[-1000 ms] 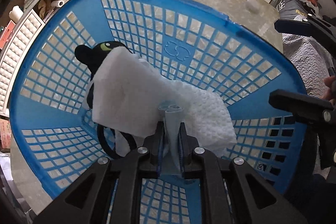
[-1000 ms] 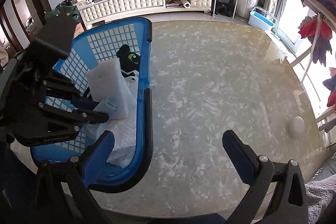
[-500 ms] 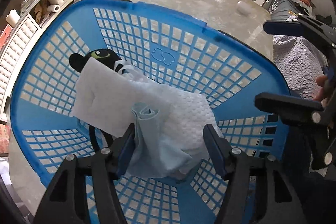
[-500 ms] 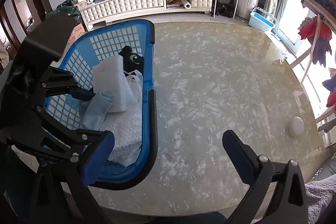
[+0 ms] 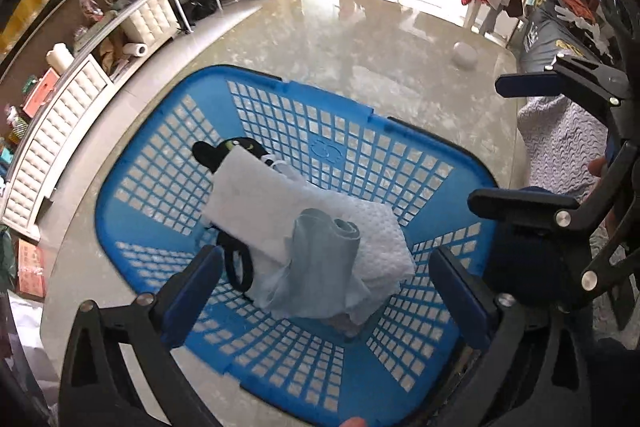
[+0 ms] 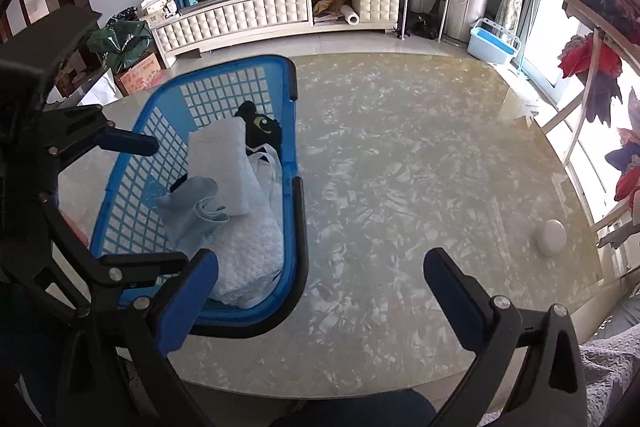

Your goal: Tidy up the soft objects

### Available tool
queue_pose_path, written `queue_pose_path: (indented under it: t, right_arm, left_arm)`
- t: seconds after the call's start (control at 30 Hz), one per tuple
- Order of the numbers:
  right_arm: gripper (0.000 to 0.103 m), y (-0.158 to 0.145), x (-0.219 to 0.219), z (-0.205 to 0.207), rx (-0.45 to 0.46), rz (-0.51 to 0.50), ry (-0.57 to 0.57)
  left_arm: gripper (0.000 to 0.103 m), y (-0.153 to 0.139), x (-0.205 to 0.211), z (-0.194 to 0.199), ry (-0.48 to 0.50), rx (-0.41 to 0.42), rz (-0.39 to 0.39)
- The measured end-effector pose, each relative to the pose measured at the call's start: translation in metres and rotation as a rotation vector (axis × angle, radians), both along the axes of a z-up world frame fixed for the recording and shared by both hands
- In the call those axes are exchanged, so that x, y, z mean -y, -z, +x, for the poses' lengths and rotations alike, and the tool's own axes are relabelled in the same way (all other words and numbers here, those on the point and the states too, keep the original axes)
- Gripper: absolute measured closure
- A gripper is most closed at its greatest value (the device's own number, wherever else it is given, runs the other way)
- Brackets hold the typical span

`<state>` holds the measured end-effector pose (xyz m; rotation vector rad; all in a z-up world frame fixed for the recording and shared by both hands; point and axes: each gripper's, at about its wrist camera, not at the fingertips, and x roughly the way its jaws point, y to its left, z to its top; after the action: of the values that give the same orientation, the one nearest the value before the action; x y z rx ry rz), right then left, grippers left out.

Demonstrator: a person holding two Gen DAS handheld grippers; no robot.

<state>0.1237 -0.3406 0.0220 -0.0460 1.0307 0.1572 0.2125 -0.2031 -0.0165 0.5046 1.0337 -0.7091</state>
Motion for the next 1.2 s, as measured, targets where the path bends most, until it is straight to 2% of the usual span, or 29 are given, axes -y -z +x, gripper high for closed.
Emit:
queue_pose_path:
  t: [0.2,0.43,0.57,0.7,0.8,0.87,1.0,1.13,1.2]
  right_arm:
    - [0.000,-0.015,-0.007,-0.010,0.035,0.005,-0.007]
    - [0.000,-0.031,-0.017,-0.024,0.086,0.015,-0.005]
    - [0.000,-0.040,-0.025,-0.033,0.135,0.033,0.014]
    - [0.000,-0.052,-0.037,-0.044,0.206,0.036,0.026]
    - [0.000,-0.062,-0.047,-0.054,0.273,0.051,0.025]
    - [0.000,-0.068,-0.056,-0.060,0.317,0.045,0.018]
    - [0.000,-0.075,-0.070,-0.068,0.373,0.039,-0.006]
    - [0.000,-0.074,-0.077,-0.071,0.388,0.038,-0.015]
    - [0.000,-0.072,-0.079,-0.071,0.387,0.037,-0.017]
  left_arm:
    - [0.001,-0.026,-0.025,-0.020,-0.069,0.071,-0.074]
    - [0.001,-0.057,-0.055,-0.050,-0.149,0.226,-0.174]
    - [0.001,-0.070,-0.069,-0.068,-0.190,0.289,-0.225]
    - [0.001,-0.080,-0.088,-0.079,-0.284,0.364,-0.269]
    - [0.001,-0.087,-0.104,-0.087,-0.324,0.383,-0.341]
    - [0.001,-0.090,-0.112,-0.092,-0.337,0.402,-0.363]
    - [0.001,-0.092,-0.126,-0.098,-0.366,0.419,-0.371]
    - [0.001,-0.093,-0.136,-0.109,-0.372,0.423,-0.387]
    - [0.001,-0.092,-0.139,-0.112,-0.389,0.428,-0.370]
